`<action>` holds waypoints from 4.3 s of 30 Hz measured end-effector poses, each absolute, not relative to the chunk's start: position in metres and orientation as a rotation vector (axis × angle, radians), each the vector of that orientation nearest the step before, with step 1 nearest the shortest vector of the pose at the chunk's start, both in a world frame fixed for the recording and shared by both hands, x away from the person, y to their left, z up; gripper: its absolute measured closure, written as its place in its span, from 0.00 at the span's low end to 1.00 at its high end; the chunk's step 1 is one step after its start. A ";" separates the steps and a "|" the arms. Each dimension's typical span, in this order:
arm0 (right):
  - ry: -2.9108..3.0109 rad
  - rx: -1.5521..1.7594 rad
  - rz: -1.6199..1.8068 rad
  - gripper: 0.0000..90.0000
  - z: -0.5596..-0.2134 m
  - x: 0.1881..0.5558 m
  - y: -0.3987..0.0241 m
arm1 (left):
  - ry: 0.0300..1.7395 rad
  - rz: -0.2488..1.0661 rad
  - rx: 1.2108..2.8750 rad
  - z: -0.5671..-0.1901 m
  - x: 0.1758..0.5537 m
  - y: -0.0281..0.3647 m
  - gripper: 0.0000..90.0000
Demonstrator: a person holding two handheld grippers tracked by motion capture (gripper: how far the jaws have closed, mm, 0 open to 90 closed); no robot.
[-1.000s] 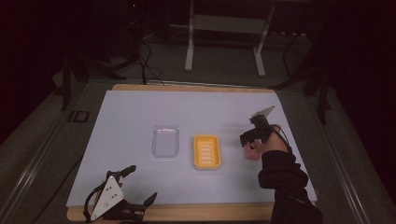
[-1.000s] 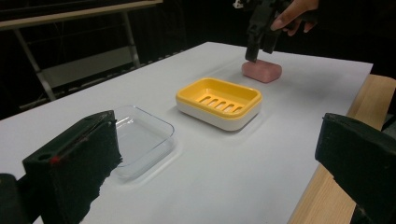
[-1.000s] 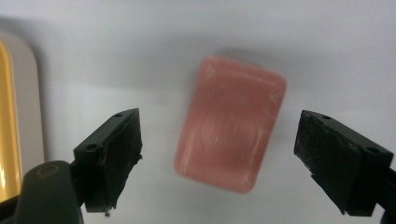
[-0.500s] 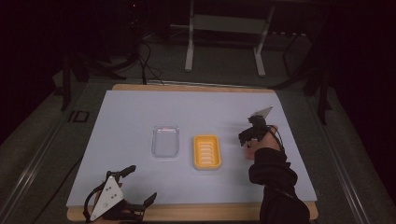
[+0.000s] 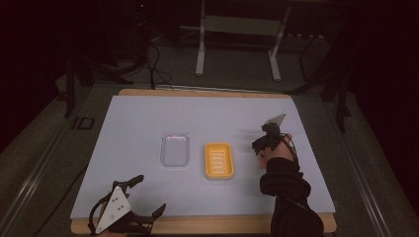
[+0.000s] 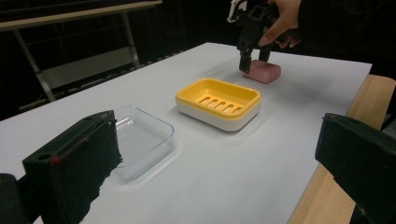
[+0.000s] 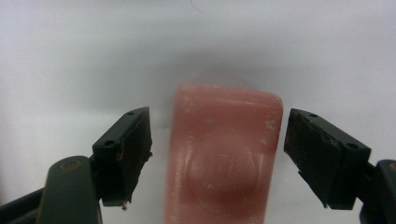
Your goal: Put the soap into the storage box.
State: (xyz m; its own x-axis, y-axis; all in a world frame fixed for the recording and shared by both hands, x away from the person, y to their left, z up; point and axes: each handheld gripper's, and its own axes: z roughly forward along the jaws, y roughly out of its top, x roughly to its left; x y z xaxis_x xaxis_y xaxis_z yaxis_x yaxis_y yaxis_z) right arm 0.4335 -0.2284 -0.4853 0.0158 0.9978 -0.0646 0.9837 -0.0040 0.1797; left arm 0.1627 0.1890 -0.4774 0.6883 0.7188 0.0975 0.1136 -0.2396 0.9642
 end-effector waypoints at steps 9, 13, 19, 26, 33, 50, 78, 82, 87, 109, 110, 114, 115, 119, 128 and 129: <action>2.067 2.112 0.066 0.28 -0.491 0.433 -0.231 | 0.667 0.653 1.747 -0.477 0.162 0.189 0.00; 2.079 2.144 0.071 0.31 -0.496 0.434 -0.233 | 0.666 0.655 1.749 -0.477 0.163 0.189 0.00; 2.081 2.156 0.074 0.38 -0.498 0.434 -0.231 | 0.665 0.654 1.750 -0.478 0.163 0.189 0.00; 2.110 2.156 0.084 0.39 -0.498 0.436 -0.233 | 0.663 0.655 1.755 -0.478 0.163 0.188 0.00; 2.137 2.178 0.025 0.41 -0.493 0.439 -0.233 | 0.667 0.656 1.754 -0.478 0.163 0.189 0.00; 2.169 2.131 -0.003 0.41 -0.460 0.438 -0.222 | 0.668 0.656 1.753 -0.478 0.163 0.189 0.00; 2.262 1.996 0.021 0.42 -0.419 0.428 -0.147 | 0.658 0.652 1.747 -0.477 0.161 0.188 0.00; 2.291 1.975 0.048 0.42 -0.414 0.425 -0.125 | 0.656 0.651 1.748 -0.477 0.161 0.188 0.00; 2.326 1.936 0.048 0.42 -0.413 0.422 -0.104 | 0.652 0.650 1.747 -0.476 0.161 0.188 0.00; 2.434 1.893 0.141 0.42 -0.437 0.408 -0.056 | 0.639 0.654 1.753 -0.476 0.159 0.187 0.00; 2.437 1.908 0.154 0.41 -0.441 0.407 -0.056 | 0.637 0.653 1.754 -0.476 0.159 0.187 0.00; 2.410 1.933 0.155 0.41 -0.455 0.407 -0.059 | 0.636 0.653 1.756 -0.476 0.159 0.187 0.00; 2.405 1.939 0.153 0.42 -0.457 0.407 -0.060 | 0.636 0.654 1.756 -0.476 0.159 0.187 0.00; 2.392 1.953 0.148 0.41 -0.465 0.407 -0.063 | 0.636 0.654 1.756 -0.476 0.159 0.187 0.00; 2.380 1.958 0.128 0.41 -0.475 0.408 -0.062 | 0.635 0.656 1.761 -0.476 0.159 0.186 0.00; 2.379 1.959 0.123 0.41 -0.475 0.408 -0.062 | 0.634 0.657 1.762 -0.476 0.159 0.186 0.00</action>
State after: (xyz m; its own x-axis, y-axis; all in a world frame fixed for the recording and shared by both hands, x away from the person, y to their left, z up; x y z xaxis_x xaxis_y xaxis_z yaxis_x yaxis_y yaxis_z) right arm 0.4078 -0.0625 -0.4752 -0.1921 0.9814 0.0067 0.9768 0.1905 0.0978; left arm 0.1590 0.1859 -0.4759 0.7036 0.7004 0.1197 0.0946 -0.2592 0.9612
